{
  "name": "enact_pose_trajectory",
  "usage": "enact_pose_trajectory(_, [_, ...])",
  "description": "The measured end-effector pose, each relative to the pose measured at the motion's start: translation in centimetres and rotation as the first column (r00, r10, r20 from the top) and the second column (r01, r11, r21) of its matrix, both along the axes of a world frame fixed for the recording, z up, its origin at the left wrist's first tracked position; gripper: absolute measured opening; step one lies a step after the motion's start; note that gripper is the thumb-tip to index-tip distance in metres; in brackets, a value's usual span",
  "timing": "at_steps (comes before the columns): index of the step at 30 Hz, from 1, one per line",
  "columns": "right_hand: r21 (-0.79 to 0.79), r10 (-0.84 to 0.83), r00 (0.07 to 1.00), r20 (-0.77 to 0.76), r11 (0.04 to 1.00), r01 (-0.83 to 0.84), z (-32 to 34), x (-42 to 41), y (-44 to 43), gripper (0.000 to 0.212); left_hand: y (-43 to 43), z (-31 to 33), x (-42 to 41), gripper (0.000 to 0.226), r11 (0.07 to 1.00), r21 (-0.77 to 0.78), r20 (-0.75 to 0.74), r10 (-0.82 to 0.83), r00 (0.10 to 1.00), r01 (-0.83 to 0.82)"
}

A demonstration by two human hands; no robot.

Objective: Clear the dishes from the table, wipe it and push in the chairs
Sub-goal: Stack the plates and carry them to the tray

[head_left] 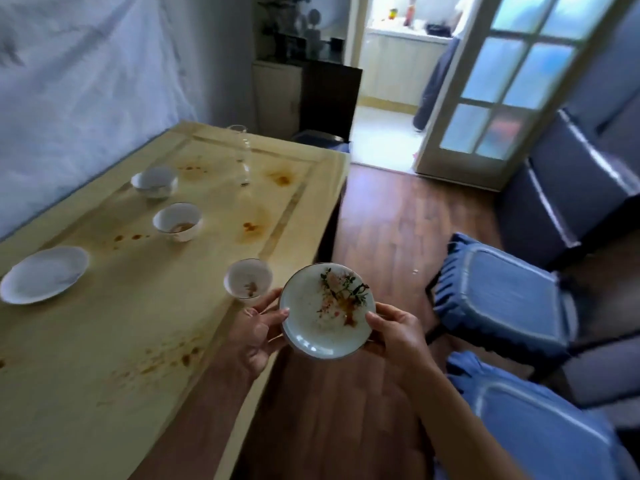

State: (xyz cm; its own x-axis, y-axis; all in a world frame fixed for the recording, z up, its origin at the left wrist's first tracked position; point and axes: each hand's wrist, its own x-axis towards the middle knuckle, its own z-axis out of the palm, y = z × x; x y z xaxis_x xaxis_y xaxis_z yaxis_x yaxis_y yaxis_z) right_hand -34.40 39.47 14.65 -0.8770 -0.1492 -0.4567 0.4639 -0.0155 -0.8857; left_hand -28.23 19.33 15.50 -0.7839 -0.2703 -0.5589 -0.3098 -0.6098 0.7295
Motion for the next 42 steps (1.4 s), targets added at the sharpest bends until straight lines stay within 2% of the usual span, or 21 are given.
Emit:
enact_pose_trajectory(8, [0.002,-0.254,0.967,-0.019,0.967,0.254,0.6,4.6,15.1,0.015,14.1,-0.3,-1.1,0.037,0.961,0.008,-0.038,-0.275,0.961,0.276])
enact_pose_trajectory(15, [0.001,-0.518,0.855,0.012,0.855,0.518,0.7,10.9,26.9,0.020,26.1,-0.7,-0.1,0.038,0.849,0.034,-0.048,-0.525,0.850,0.526])
enact_pose_trajectory(20, [-0.007,-0.706,0.707,0.043,0.708,0.707,0.5,16.4,32.5,0.016,33.1,-0.6,0.7,0.041,0.687,-0.001,-0.027,-0.726,0.687,0.726])
enact_pose_trajectory(23, [-0.017,-0.781,0.621,0.068,0.621,0.783,0.7,19.4,34.3,0.016,36.3,-0.6,1.9,0.039,0.614,0.009,-0.023,-0.789,0.614,0.789])
enact_pose_trajectory(26, [0.005,-0.863,0.497,0.086,0.499,0.866,0.4,23.3,36.1,0.019,40.0,-0.8,3.6,0.044,0.505,0.014,-0.002,-0.863,0.505,0.863])
enact_pose_trajectory(28, [0.017,-0.893,0.439,0.098,0.442,0.897,0.1,25.3,36.9,0.027,41.9,-1.0,4.4,0.048,0.444,0.025,0.008,-0.896,0.444,0.896])
enact_pose_trajectory(31, [0.015,-0.941,0.322,0.100,0.325,0.946,0.0,29.2,38.7,0.024,45.9,-1.1,6.6,0.043,0.321,0.011,0.041,-0.946,0.320,0.947])
enact_pose_trajectory(33, [0.019,-0.960,0.257,0.111,0.261,0.965,-0.2,31.3,39.9,0.022,48.3,-1.2,8.0,0.042,0.274,0.024,0.048,-0.961,0.272,0.961])
enact_pose_trajectory(36, [0.032,-0.982,0.128,0.140,0.134,0.990,-0.8,34.7,42.7,0.029,52.9,-1.4,10.3,0.043,0.161,0.028,0.064,-0.985,0.159,0.987])
enact_pose_trajectory(42, [0.017,-0.984,-0.049,0.170,-0.047,0.999,-1.3,41.0,49.4,0.035,63.0,-1.7,15.2,0.040,-0.034,0.021,0.077,-0.996,-0.036,0.999])
